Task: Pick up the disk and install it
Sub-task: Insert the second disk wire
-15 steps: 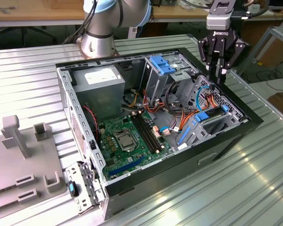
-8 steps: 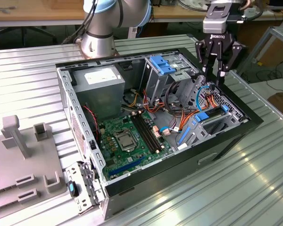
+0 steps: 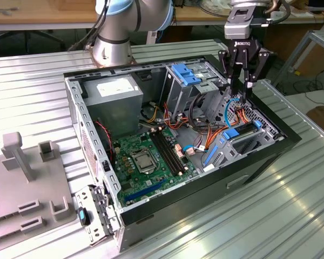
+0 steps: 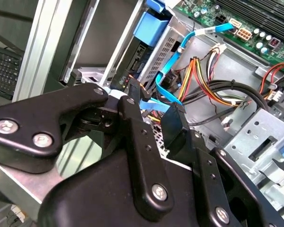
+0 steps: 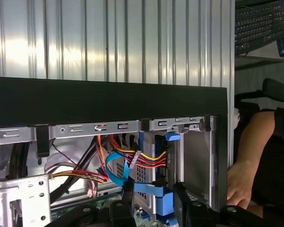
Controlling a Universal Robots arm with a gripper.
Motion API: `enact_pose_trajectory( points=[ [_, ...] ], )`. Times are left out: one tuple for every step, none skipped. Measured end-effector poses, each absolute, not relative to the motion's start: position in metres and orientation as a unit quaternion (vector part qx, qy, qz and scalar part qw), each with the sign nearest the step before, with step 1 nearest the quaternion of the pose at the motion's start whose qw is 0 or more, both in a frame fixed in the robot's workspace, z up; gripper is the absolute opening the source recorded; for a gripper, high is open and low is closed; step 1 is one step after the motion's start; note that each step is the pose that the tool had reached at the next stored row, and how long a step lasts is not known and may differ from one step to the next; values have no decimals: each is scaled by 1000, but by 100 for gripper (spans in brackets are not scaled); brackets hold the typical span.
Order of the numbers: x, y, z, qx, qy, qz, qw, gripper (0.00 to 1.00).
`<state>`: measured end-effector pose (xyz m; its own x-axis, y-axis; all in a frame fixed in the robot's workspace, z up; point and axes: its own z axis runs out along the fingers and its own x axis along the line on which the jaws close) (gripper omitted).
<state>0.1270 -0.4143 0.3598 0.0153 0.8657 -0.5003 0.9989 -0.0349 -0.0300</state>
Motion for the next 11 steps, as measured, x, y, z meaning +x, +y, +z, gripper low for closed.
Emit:
enact_pose_trajectory(
  points=[
    [127,-414,360,692,673,-198,171,45],
    [127,-414,359,691,673,-200,174,45],
    [128,-414,359,691,672,-201,175,45],
    [128,-414,358,691,672,-202,176,45],
    [129,-414,358,690,672,-202,177,45],
    [130,-414,358,690,672,-203,177,45],
    [131,-414,358,690,672,-203,177,45],
    [131,-414,357,690,671,-203,178,45],
    [131,-414,357,690,671,-204,178,45],
    [132,-414,357,690,671,-205,180,45],
    [132,-414,356,690,670,-206,181,45]
  ],
)
